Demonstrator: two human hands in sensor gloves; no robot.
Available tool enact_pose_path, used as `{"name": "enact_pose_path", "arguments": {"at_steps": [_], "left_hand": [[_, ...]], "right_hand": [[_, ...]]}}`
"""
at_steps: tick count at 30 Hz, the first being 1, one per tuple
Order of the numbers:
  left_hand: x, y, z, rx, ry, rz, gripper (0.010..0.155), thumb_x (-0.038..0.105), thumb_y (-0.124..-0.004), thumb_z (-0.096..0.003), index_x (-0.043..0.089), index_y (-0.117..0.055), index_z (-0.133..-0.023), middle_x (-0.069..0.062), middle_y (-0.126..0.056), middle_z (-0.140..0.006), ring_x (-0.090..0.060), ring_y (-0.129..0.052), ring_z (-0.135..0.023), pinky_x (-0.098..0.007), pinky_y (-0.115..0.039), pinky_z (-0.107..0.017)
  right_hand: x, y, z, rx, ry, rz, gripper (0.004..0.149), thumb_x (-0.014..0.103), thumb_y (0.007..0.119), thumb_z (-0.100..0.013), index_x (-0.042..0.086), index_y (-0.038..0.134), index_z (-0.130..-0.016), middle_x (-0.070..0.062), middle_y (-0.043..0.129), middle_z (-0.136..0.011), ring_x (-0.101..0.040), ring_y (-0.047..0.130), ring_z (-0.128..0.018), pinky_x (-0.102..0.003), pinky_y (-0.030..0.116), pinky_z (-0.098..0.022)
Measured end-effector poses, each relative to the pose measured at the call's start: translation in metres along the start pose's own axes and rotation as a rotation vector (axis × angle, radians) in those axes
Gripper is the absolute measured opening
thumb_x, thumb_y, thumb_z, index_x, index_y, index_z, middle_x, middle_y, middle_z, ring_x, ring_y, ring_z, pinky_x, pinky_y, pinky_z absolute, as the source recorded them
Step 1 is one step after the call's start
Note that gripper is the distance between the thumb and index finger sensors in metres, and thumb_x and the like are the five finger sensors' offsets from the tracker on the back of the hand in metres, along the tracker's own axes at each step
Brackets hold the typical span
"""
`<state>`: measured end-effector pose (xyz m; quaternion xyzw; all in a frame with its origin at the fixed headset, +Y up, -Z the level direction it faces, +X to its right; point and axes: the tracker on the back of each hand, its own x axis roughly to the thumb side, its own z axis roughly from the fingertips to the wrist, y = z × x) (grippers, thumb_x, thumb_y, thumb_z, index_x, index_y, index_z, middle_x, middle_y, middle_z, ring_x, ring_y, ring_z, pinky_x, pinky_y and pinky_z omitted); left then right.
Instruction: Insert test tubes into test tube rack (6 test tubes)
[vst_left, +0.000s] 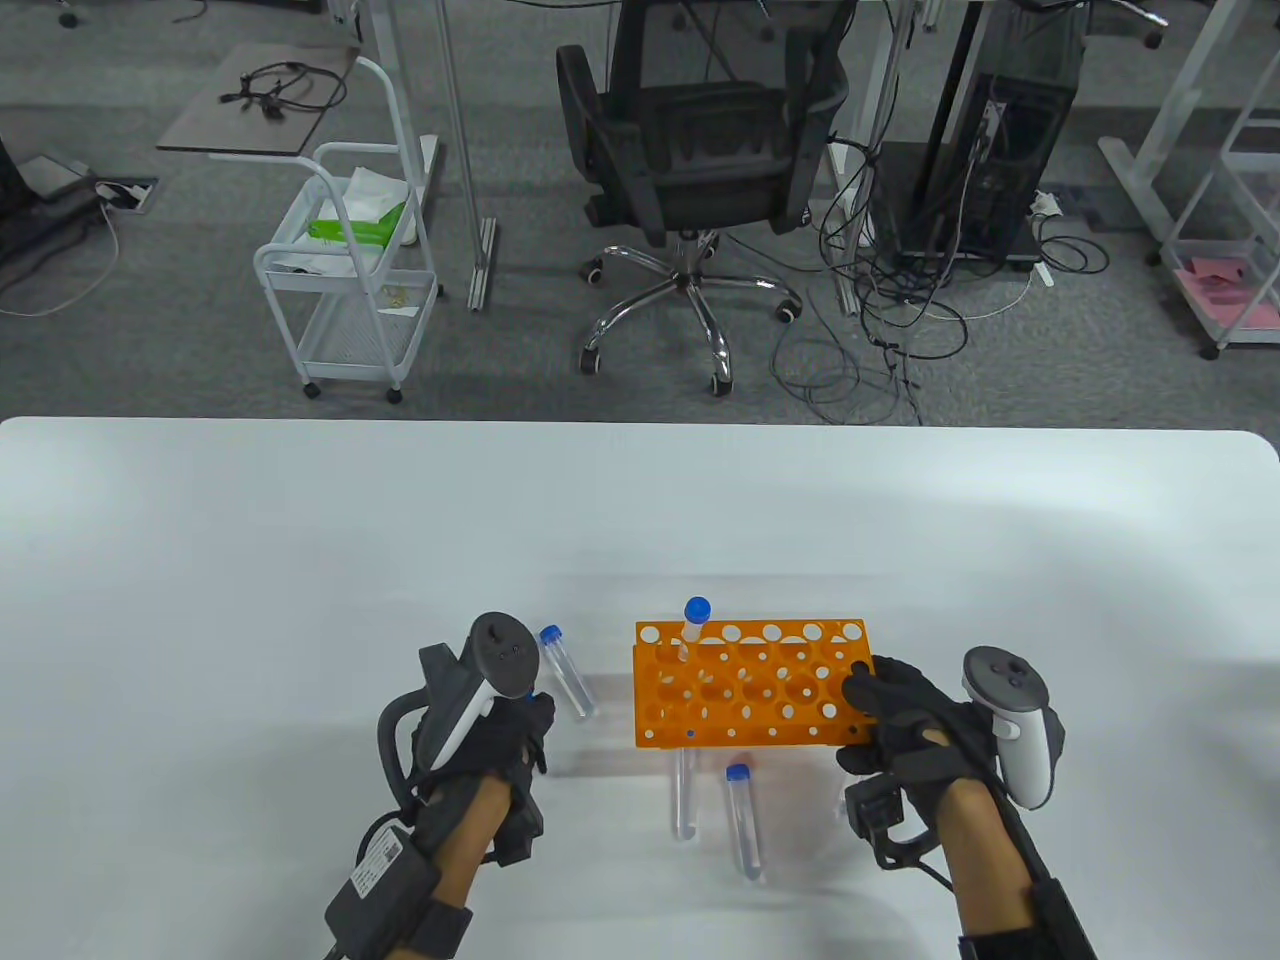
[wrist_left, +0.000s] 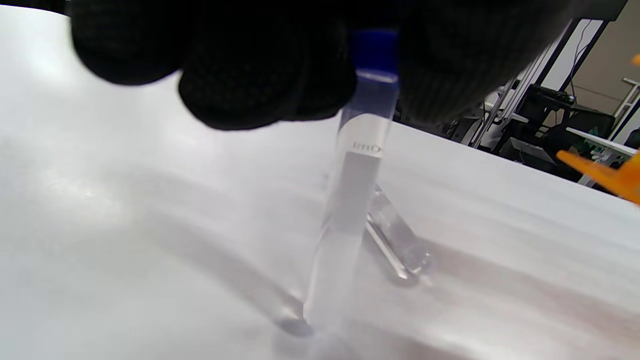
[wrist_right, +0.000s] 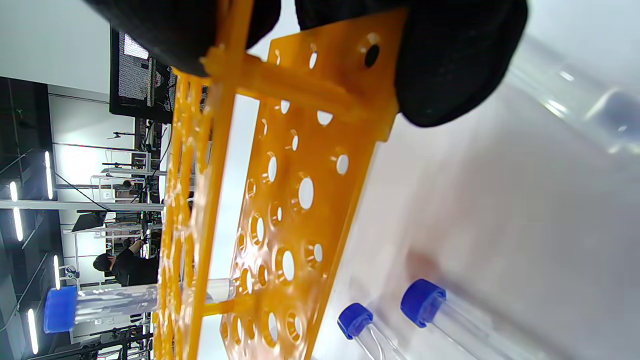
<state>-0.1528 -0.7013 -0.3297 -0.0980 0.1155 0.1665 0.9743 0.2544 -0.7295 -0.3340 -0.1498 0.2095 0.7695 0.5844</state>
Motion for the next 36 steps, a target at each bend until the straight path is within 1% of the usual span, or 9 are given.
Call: {"name": "enact_pose_path", "arguments": {"at_steps": [5, 12, 15, 16, 23, 34, 36], "left_hand": [[-0.001, 0.007, 0.004, 0.016, -0.014, 0.024, 0.050, 0.043, -0.086, -0.0410, 0.024, -0.082, -0.087, -0.009, -0.098, -0.065, -0.018, -0.099, -0.041, -0.045, -0.083, -0.038], [0.000, 0.023, 0.013, 0.069, -0.045, 0.058, 0.049, 0.043, -0.086, -0.0413, 0.025, -0.082, -0.087, -0.009, -0.097, -0.067, -0.019, -0.099, -0.043, -0.045, -0.082, -0.039], [0.003, 0.033, 0.020, 0.116, -0.090, 0.089, 0.049, 0.042, -0.087, -0.0407, 0.025, -0.083, -0.086, -0.009, -0.097, -0.068, -0.020, -0.099, -0.043, -0.046, -0.082, -0.039], [0.006, 0.037, 0.024, 0.142, -0.130, 0.080, 0.049, 0.042, -0.087, -0.0406, 0.025, -0.083, -0.086, -0.009, -0.097, -0.068, -0.019, -0.099, -0.043, -0.045, -0.082, -0.039], [0.021, 0.048, 0.043, 0.278, -0.233, 0.083, 0.049, 0.043, -0.087, -0.0404, 0.026, -0.083, -0.086, -0.008, -0.097, -0.068, -0.019, -0.099, -0.044, -0.045, -0.082, -0.039], [0.018, 0.064, 0.057, 0.391, -0.304, 0.249, 0.049, 0.042, -0.085, -0.0419, 0.026, -0.082, -0.088, -0.008, -0.096, -0.070, -0.019, -0.099, -0.046, -0.045, -0.082, -0.040], [0.019, 0.066, 0.058, 0.383, -0.306, 0.259, 0.049, 0.043, -0.085, -0.0421, 0.026, -0.082, -0.088, -0.008, -0.096, -0.070, -0.018, -0.099, -0.046, -0.044, -0.082, -0.040]], "right_hand": [[0.000, 0.001, 0.000, -0.002, 0.003, 0.005, 0.053, 0.043, 0.071, -0.048, 0.016, 0.055, -0.091, -0.017, 0.048, -0.108, -0.046, 0.085, -0.079, -0.052, 0.085, -0.049], [0.000, 0.001, 0.000, -0.001, 0.003, 0.009, 0.053, 0.043, 0.071, -0.048, 0.016, 0.055, -0.091, -0.017, 0.047, -0.108, -0.046, 0.085, -0.079, -0.052, 0.085, -0.049], [0.000, 0.001, -0.001, -0.002, 0.004, 0.009, 0.053, 0.043, 0.071, -0.048, 0.016, 0.055, -0.091, -0.017, 0.047, -0.108, -0.046, 0.085, -0.079, -0.052, 0.085, -0.049], [0.000, 0.001, -0.001, -0.002, 0.004, 0.010, 0.053, 0.043, 0.071, -0.048, 0.016, 0.055, -0.091, -0.017, 0.048, -0.108, -0.046, 0.085, -0.079, -0.052, 0.085, -0.049], [-0.001, 0.002, -0.001, -0.002, 0.007, 0.013, 0.053, 0.043, 0.071, -0.048, 0.016, 0.055, -0.091, -0.017, 0.048, -0.108, -0.046, 0.085, -0.079, -0.052, 0.085, -0.048], [0.000, 0.002, -0.001, -0.001, 0.006, 0.013, 0.053, 0.043, 0.071, -0.048, 0.016, 0.055, -0.091, -0.017, 0.047, -0.108, -0.046, 0.085, -0.079, -0.052, 0.085, -0.048], [-0.001, 0.003, -0.001, 0.000, 0.007, 0.014, 0.053, 0.043, 0.071, -0.048, 0.016, 0.055, -0.091, -0.017, 0.048, -0.108, -0.046, 0.085, -0.079, -0.052, 0.085, -0.048]]}}
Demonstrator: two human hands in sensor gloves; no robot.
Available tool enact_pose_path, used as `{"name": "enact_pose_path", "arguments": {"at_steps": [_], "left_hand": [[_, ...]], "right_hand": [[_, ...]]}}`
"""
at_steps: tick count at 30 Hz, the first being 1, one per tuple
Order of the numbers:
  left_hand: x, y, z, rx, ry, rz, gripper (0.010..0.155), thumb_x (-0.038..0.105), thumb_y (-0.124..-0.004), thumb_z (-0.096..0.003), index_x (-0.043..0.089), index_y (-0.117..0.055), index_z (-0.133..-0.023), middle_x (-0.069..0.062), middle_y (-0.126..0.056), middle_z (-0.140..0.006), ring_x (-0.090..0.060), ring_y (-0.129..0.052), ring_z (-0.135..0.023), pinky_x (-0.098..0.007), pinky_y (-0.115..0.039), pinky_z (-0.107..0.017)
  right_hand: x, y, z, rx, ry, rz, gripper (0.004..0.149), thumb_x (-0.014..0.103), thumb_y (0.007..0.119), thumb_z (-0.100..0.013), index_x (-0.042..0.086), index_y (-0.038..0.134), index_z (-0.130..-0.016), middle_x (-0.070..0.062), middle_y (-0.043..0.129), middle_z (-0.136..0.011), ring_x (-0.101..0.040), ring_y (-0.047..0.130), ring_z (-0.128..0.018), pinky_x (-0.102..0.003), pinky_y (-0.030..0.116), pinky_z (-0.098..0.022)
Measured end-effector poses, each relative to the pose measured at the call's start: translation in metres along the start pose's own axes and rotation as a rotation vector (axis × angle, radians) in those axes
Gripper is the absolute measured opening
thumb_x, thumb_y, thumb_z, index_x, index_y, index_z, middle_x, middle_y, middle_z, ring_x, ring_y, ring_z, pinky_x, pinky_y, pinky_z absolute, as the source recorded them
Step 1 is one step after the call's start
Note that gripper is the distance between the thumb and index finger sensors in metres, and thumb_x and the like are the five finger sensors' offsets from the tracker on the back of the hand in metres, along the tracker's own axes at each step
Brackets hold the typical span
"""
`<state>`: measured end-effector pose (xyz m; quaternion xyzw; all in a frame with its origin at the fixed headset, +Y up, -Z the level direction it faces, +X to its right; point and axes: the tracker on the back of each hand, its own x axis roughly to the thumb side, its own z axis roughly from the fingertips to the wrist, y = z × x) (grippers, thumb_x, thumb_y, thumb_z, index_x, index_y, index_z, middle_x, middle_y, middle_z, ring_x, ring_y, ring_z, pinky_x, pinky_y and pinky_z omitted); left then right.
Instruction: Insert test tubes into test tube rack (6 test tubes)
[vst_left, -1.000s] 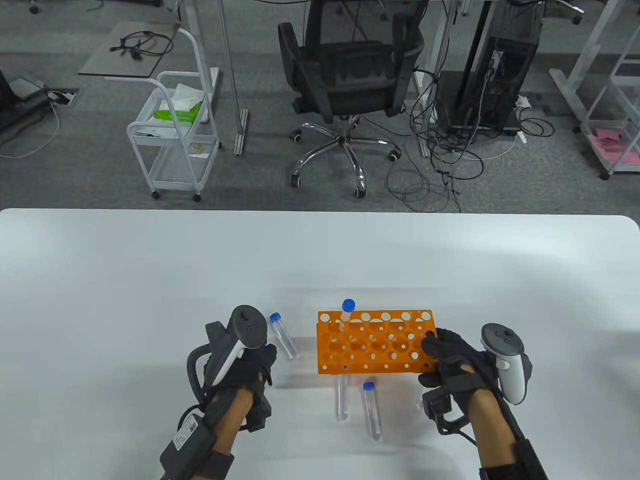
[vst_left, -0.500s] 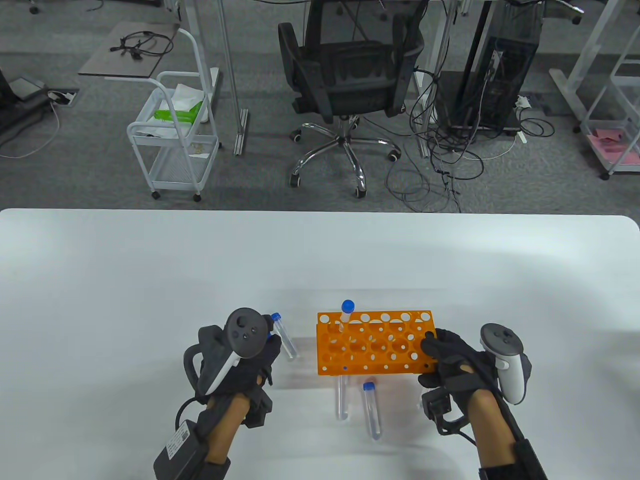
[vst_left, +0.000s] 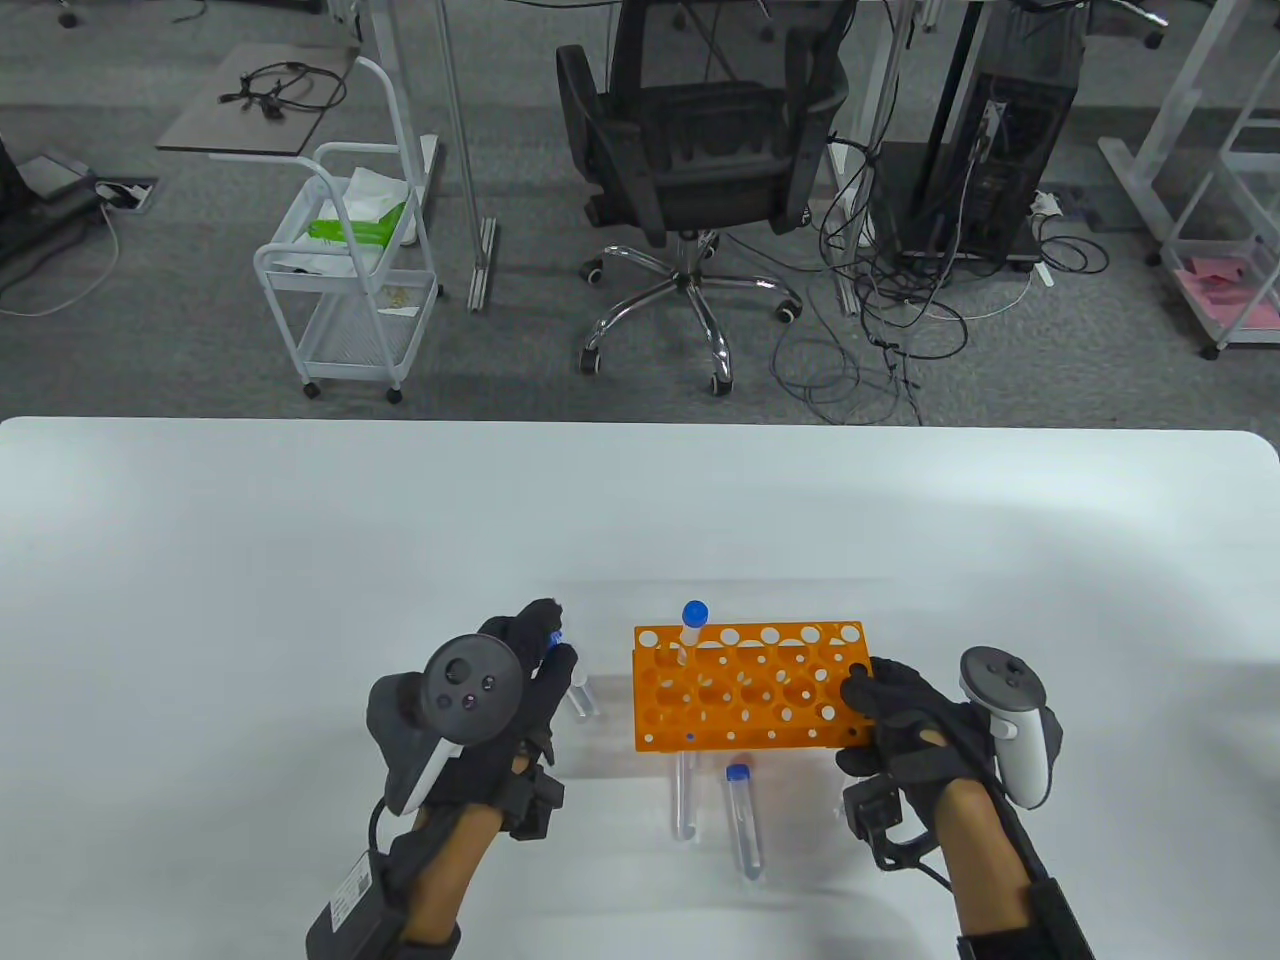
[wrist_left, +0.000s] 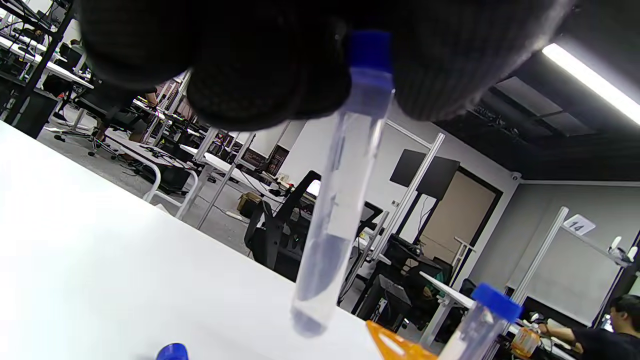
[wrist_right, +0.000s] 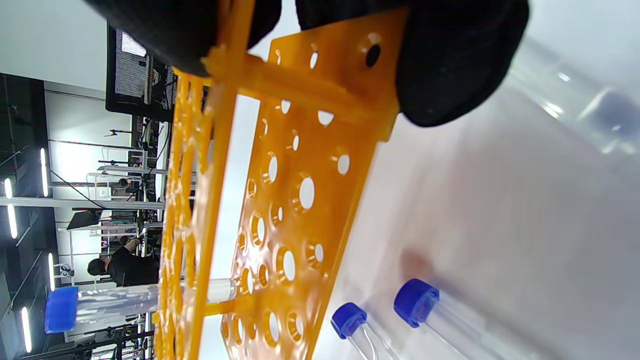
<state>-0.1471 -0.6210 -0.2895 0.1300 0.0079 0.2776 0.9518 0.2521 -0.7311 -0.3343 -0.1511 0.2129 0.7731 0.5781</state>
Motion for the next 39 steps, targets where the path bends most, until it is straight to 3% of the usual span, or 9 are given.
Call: {"name": "enact_pose_path", "arguments": {"at_steps": [15, 39], "left_hand": [[0.029, -0.017, 0.004, -0.033, -0.117, 0.022, 0.050, 0.042, -0.085, -0.0418, 0.026, -0.081, -0.089, -0.008, -0.095, -0.074, -0.019, -0.100, -0.047, -0.044, -0.083, -0.040], [0.037, -0.050, 0.005, -0.120, -0.153, -0.071, 0.047, 0.040, -0.085, -0.0430, 0.032, -0.083, -0.089, -0.009, -0.093, -0.079, -0.019, -0.099, -0.051, -0.044, -0.082, -0.042]], "right_hand": [[0.001, 0.002, 0.001, 0.001, -0.008, 0.017, 0.053, 0.043, 0.071, -0.048, 0.016, 0.055, -0.091, -0.017, 0.047, -0.108, -0.046, 0.085, -0.079, -0.052, 0.085, -0.048], [0.002, 0.005, 0.000, 0.015, -0.019, 0.032, 0.053, 0.043, 0.071, -0.049, 0.016, 0.054, -0.091, -0.016, 0.047, -0.108, -0.045, 0.085, -0.079, -0.051, 0.085, -0.049]]}}
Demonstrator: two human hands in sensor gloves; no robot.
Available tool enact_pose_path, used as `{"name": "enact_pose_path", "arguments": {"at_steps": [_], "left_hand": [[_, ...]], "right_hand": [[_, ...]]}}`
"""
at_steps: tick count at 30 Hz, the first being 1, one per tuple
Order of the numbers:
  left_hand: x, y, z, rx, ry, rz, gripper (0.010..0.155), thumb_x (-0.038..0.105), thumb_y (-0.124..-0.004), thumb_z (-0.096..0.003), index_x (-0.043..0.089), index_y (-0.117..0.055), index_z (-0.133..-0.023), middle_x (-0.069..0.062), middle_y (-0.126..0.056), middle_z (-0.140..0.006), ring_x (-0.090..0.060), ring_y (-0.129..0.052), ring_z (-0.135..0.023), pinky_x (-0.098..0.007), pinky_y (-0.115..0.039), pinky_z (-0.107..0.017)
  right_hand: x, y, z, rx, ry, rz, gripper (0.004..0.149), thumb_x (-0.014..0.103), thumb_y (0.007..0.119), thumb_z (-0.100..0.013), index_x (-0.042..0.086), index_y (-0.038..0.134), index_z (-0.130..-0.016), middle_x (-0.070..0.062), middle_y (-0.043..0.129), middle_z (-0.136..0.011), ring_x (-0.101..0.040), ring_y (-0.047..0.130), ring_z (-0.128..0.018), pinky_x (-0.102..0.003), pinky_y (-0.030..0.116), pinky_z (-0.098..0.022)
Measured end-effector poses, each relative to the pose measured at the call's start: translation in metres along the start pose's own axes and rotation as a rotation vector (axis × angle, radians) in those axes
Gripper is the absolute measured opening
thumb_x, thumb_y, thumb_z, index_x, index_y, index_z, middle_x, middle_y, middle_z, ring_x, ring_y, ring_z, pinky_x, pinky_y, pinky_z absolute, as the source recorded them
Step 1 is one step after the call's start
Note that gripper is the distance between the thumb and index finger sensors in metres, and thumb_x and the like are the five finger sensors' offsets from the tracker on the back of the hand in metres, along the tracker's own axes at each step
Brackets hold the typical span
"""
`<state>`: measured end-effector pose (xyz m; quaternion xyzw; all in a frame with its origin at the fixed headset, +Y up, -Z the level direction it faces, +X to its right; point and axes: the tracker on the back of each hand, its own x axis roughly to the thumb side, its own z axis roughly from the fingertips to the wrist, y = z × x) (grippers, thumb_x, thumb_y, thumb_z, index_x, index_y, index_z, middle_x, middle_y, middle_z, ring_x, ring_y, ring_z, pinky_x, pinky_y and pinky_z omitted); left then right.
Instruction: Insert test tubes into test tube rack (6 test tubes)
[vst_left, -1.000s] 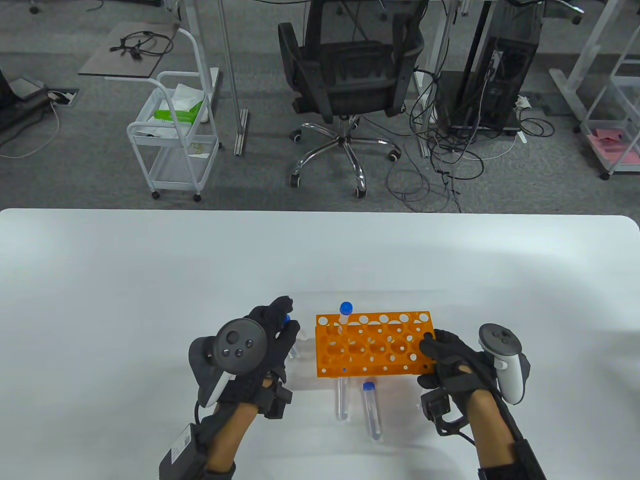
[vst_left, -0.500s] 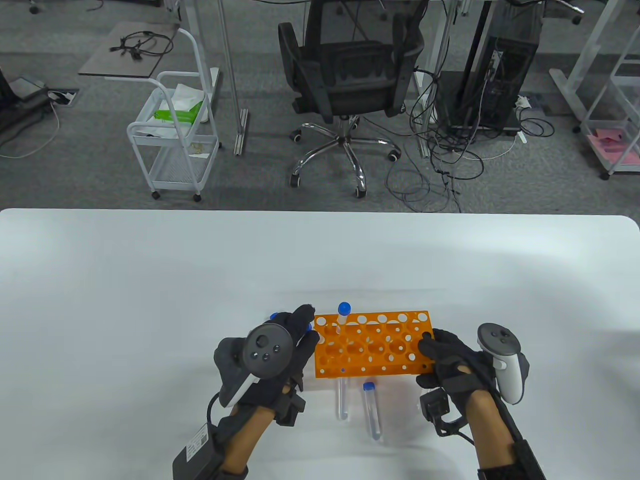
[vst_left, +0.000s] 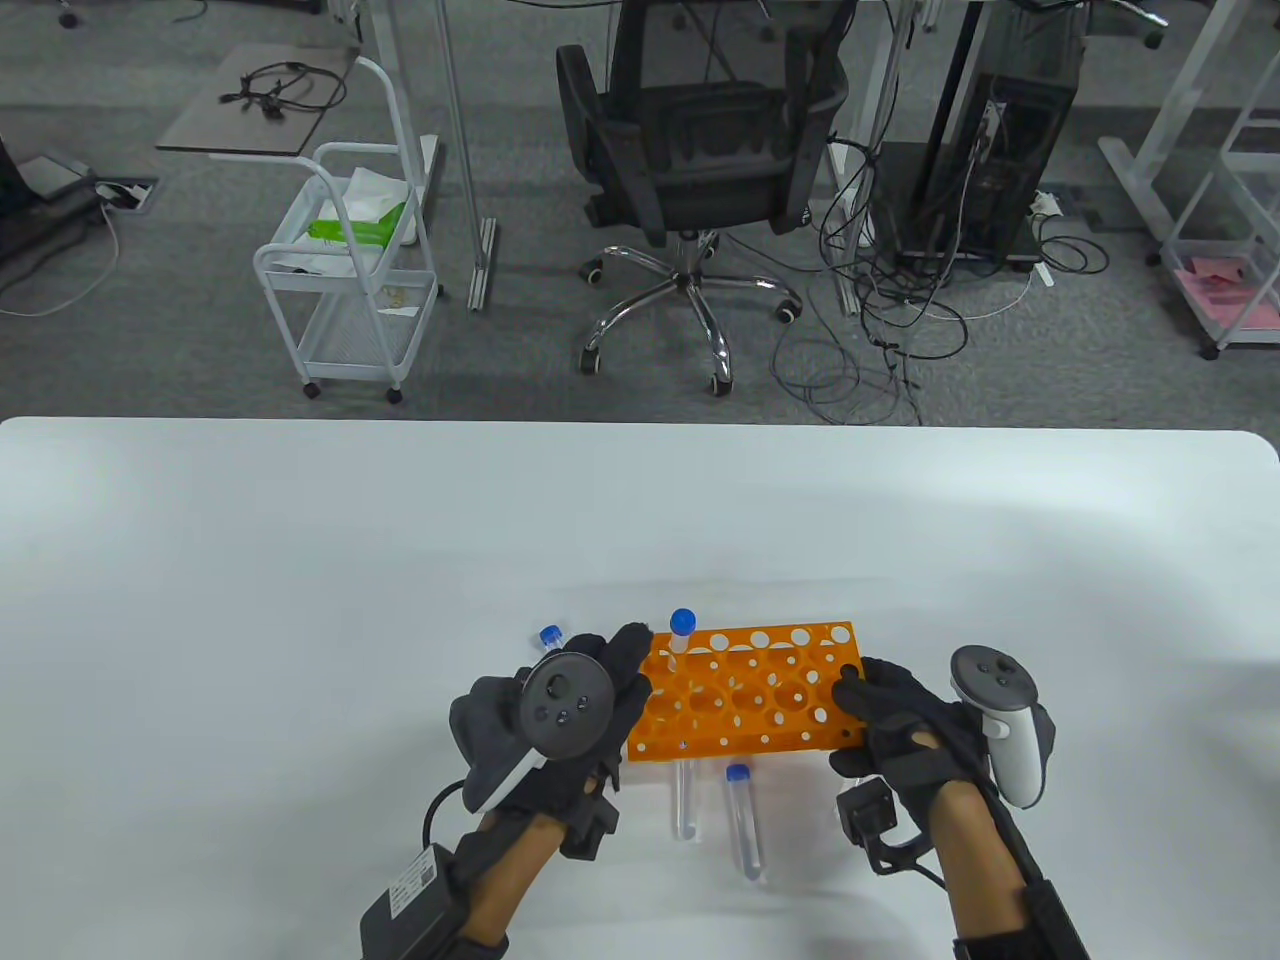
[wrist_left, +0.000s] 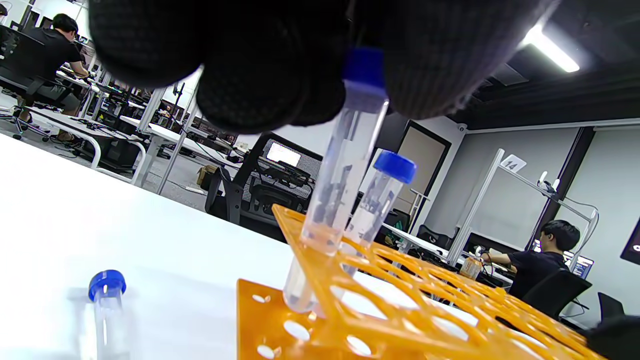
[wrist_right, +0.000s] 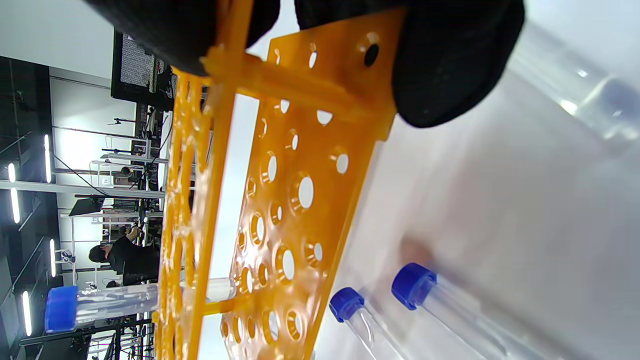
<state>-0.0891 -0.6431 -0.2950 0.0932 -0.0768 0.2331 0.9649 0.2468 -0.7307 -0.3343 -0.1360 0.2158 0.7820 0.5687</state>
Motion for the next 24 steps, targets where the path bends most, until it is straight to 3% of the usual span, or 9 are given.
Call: {"name": "enact_pose_path", "arguments": {"at_steps": [24], "left_hand": [[-0.006, -0.019, -0.007, -0.061, 0.039, -0.020, 0.049, 0.041, -0.079, -0.0449, 0.034, -0.077, -0.094, -0.009, -0.092, -0.079, -0.020, -0.098, -0.050, -0.045, -0.081, -0.041]], "right_hand": [[0.000, 0.005, -0.001, 0.010, 0.002, 0.028, 0.053, 0.043, 0.071, -0.049, 0.016, 0.053, -0.091, -0.017, 0.046, -0.108, -0.045, 0.086, -0.078, -0.049, 0.087, -0.047]]}}
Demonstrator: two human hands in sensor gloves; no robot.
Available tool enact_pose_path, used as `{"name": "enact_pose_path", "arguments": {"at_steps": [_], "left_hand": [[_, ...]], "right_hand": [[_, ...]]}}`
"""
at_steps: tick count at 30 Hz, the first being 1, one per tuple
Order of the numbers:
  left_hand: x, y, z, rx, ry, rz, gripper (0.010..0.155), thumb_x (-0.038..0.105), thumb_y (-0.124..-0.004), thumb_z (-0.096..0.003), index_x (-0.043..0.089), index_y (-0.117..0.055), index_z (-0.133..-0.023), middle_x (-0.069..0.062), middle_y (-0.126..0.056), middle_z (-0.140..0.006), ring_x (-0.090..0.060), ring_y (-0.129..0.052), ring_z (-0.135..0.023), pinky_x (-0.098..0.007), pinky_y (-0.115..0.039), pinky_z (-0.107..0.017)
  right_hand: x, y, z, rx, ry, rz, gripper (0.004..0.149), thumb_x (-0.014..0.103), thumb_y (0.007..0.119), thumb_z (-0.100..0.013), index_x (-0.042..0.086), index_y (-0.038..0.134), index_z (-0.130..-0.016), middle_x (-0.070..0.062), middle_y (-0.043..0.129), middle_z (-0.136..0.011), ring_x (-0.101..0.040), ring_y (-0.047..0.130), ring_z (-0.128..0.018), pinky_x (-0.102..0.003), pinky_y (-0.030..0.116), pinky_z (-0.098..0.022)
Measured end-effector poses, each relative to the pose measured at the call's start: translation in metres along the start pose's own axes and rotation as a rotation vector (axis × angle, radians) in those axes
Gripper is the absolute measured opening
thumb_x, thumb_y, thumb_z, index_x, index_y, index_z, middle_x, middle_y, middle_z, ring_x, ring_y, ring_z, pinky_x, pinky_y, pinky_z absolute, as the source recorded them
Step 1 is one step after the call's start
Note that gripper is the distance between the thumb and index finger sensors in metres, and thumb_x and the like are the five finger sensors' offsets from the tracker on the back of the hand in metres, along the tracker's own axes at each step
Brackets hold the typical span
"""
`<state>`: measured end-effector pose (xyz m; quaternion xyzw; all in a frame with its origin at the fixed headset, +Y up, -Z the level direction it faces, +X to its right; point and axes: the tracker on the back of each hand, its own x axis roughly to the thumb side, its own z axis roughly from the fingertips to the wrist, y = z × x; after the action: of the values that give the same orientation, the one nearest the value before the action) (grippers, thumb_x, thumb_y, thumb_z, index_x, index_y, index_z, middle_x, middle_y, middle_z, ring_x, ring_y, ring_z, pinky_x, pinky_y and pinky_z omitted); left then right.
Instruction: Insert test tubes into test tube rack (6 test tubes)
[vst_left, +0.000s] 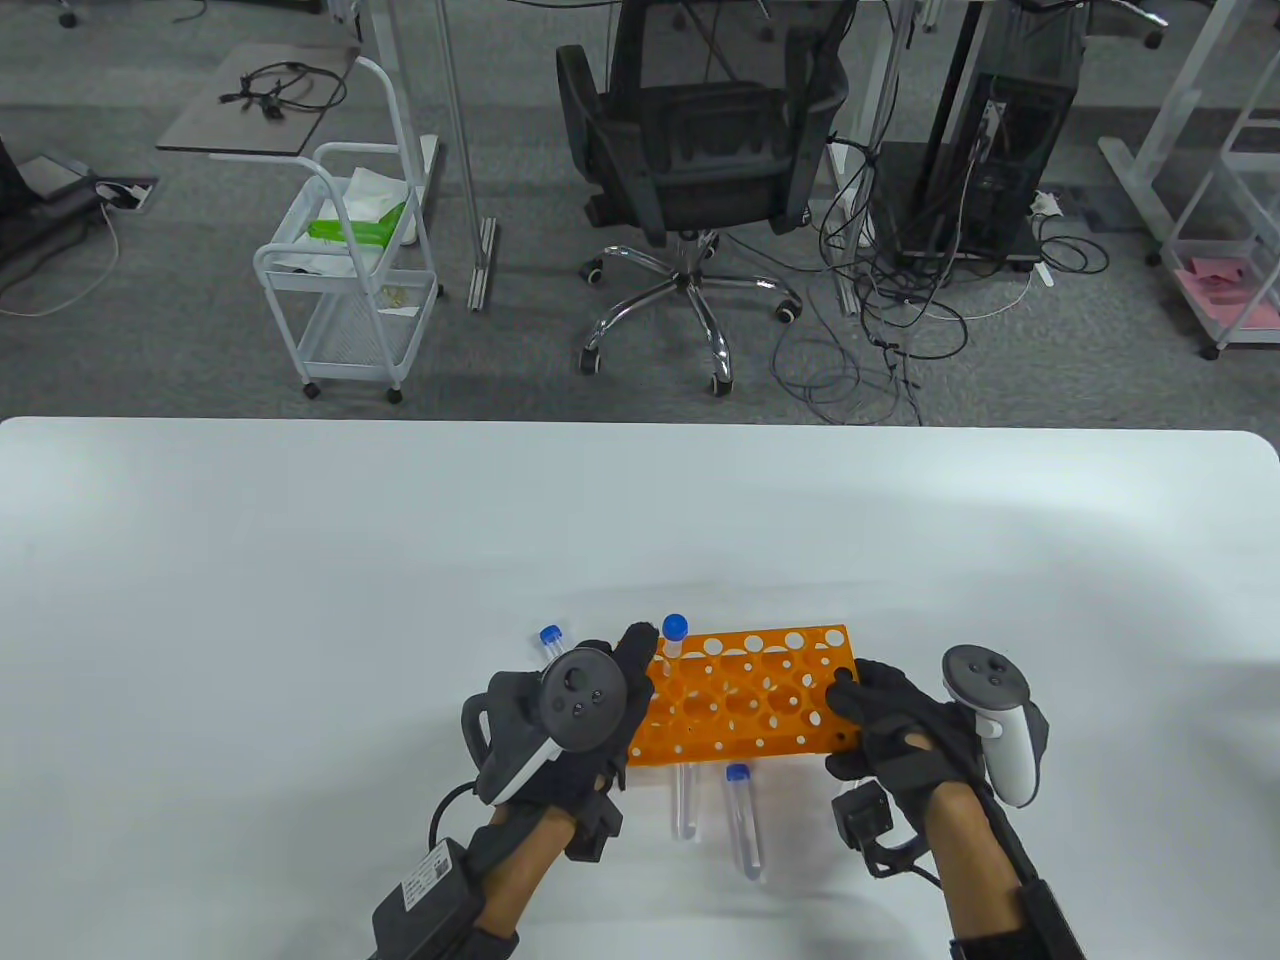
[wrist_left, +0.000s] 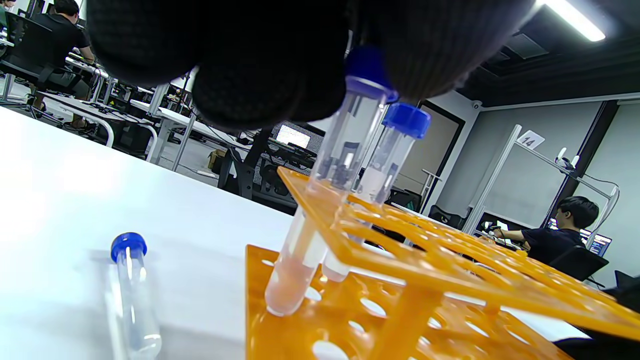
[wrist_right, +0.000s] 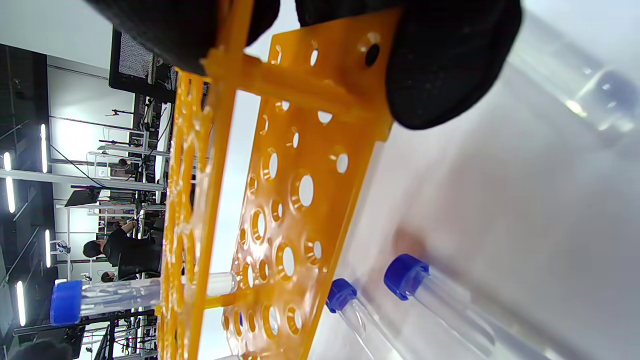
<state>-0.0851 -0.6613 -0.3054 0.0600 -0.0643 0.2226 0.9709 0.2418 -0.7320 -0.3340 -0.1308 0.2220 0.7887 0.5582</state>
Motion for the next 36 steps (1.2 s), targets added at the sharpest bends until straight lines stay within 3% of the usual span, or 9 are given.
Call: {"name": "enact_pose_path", "arguments": {"at_steps": [12, 20, 26, 32, 36], "left_hand": [[-0.010, 0.010, 0.002, 0.026, 0.011, 0.080, 0.059, 0.051, -0.076, -0.0432, 0.028, -0.073, -0.097, -0.011, -0.090, -0.083, -0.023, -0.098, -0.055, -0.046, -0.081, -0.043], [-0.050, 0.016, -0.008, 0.041, 0.174, 0.179, 0.060, 0.053, -0.074, -0.0434, 0.026, -0.076, -0.096, -0.014, -0.084, -0.095, -0.029, -0.095, -0.071, -0.049, -0.080, -0.049], [-0.077, -0.003, -0.026, -0.035, 0.311, 0.182, 0.061, 0.054, -0.074, -0.0434, 0.026, -0.074, -0.097, -0.014, -0.078, -0.101, -0.031, -0.091, -0.081, -0.052, -0.079, -0.055], [-0.079, -0.021, -0.046, -0.110, 0.417, 0.069, 0.063, 0.053, -0.075, -0.0436, 0.027, -0.069, -0.100, -0.014, -0.071, -0.104, -0.030, -0.090, -0.080, -0.052, -0.080, -0.054], [-0.082, -0.035, -0.058, -0.182, 0.498, -0.023, 0.061, 0.052, -0.077, -0.0433, 0.030, -0.070, -0.099, -0.014, -0.072, -0.102, -0.027, -0.092, -0.071, -0.050, -0.080, -0.052]], "right_hand": [[0.000, -0.002, 0.001, -0.004, 0.003, -0.023, 0.054, 0.043, 0.071, -0.049, 0.016, 0.053, -0.091, -0.017, 0.046, -0.108, -0.045, 0.086, -0.078, -0.049, 0.087, -0.047], [0.000, -0.010, 0.002, -0.016, -0.002, -0.065, 0.054, 0.042, 0.071, -0.049, 0.016, 0.053, -0.091, -0.018, 0.046, -0.108, -0.045, 0.086, -0.077, -0.049, 0.087, -0.046], [-0.001, -0.015, 0.002, -0.021, 0.000, -0.082, 0.053, 0.042, 0.071, -0.049, 0.016, 0.053, -0.091, -0.018, 0.046, -0.108, -0.045, 0.086, -0.077, -0.049, 0.087, -0.046], [-0.002, -0.019, 0.001, -0.025, 0.007, -0.087, 0.054, 0.042, 0.071, -0.049, 0.016, 0.053, -0.091, -0.017, 0.046, -0.108, -0.045, 0.086, -0.077, -0.049, 0.087, -0.046], [-0.003, -0.022, -0.001, -0.029, 0.014, -0.094, 0.053, 0.043, 0.071, -0.049, 0.016, 0.053, -0.091, -0.017, 0.046, -0.108, -0.045, 0.086, -0.077, -0.049, 0.087, -0.046]]}}
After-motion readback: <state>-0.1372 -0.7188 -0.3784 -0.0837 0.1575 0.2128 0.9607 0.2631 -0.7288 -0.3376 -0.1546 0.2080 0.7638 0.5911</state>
